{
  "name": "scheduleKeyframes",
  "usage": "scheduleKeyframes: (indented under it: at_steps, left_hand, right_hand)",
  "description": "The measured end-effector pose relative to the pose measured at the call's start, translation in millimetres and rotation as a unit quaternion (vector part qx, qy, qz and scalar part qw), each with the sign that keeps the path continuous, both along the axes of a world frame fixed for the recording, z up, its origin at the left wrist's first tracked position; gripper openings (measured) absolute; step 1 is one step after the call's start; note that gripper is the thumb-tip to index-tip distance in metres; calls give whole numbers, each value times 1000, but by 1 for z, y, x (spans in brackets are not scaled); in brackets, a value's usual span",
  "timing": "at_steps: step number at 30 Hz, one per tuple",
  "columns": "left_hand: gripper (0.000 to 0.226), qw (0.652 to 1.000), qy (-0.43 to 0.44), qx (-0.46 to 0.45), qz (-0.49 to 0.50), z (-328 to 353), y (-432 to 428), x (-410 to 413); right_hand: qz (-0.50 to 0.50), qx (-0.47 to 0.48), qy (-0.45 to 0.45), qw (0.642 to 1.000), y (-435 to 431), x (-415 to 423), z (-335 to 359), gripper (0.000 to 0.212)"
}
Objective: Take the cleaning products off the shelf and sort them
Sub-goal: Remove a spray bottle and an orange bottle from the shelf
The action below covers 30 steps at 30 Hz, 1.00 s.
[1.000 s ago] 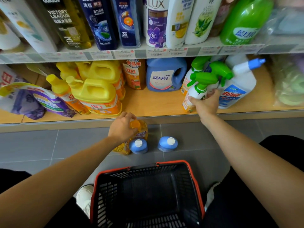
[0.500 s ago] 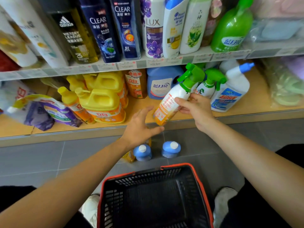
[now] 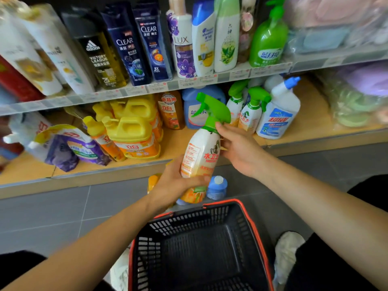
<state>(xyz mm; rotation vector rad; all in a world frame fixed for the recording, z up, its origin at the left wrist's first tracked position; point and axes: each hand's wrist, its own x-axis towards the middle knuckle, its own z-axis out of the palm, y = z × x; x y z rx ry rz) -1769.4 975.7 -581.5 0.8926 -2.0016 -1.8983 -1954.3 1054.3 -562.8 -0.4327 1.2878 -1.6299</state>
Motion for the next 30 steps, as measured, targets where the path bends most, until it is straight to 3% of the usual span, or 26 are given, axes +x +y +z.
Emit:
scheduleKeyframes:
  at_steps: [7,11,15,20,24,27,30]
  left_hand:
    - [85,957,40,271,-97,26,14,5]
    - [67,938,49,304,-158,25,17,4]
    - [53,967,14,221,-126,17,20,2]
    - [58,996,-16,61,-55,10,27,-9]
    - [63,995,-54,-87,-6,4,27,-15]
    - [64,975,-84,-205,19,8,27,-18]
    - [71,980,-77,-185,15,14,24,-22]
  right_hand:
    - [94,-66,-104,988,11,-2,16,54]
    - [111,-76,-98,986,10,-2,16,19]
    - [66,-49,-32,996,3,3,12,18]
    - [-50,-15,58,997,-2,9,5,16]
    - [-108,0,114,987,-4,14,0,26]
    - [-108,8,101,989,-5,9,2,21]
    - [-95,12,70,993,-6,1,9,39]
